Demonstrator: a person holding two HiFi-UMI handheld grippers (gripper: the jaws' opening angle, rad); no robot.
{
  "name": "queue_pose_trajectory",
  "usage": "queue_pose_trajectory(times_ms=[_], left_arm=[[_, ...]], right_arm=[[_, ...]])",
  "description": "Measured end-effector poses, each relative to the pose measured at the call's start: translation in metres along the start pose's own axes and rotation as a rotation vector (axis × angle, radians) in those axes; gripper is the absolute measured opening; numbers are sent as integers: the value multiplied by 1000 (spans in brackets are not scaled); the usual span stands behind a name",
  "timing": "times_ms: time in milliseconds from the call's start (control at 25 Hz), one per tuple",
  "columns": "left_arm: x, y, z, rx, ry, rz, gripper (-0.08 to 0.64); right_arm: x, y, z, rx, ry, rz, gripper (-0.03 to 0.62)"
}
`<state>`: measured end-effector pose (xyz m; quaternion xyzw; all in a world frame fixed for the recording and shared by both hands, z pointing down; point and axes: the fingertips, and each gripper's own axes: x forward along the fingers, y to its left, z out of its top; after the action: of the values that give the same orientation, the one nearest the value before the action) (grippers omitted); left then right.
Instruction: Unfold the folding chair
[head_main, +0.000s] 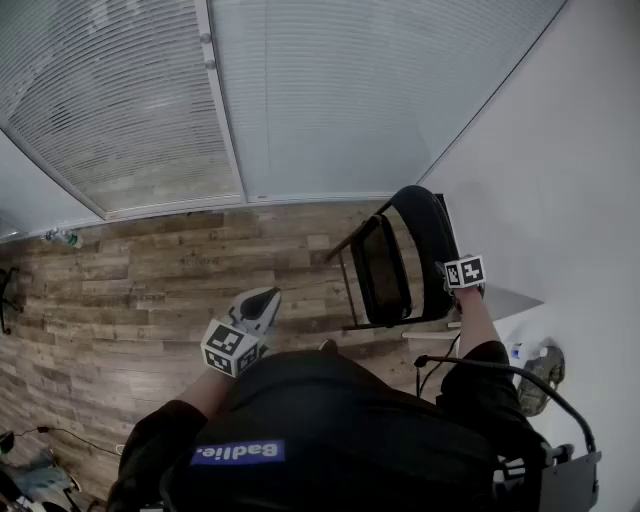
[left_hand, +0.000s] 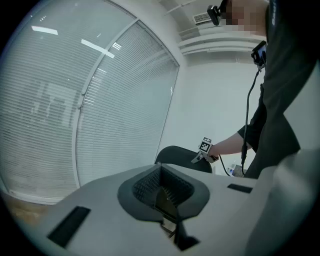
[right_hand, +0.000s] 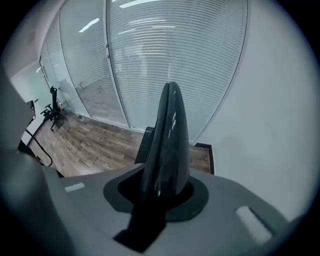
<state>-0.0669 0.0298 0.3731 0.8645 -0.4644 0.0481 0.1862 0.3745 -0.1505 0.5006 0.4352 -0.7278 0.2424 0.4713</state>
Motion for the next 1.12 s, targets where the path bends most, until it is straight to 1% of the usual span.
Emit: queue_pose_trajectory(times_ms=[360,760,1000,1120], left_arm=[[-3,0,-6,-4,10,8,5],[-8,-1,-14,-31,20,13,5],[1,0,-32,-82,36,-4,5],[25,1,-46,-110,53,-9,5]], right_arm=[[-1,2,2,1,-6,0,91],[-7,7,3,-5,-1,-6,94],[-5,13,7,-8,-15,-5,94],[8,6,6,-6,-9,-1,93]])
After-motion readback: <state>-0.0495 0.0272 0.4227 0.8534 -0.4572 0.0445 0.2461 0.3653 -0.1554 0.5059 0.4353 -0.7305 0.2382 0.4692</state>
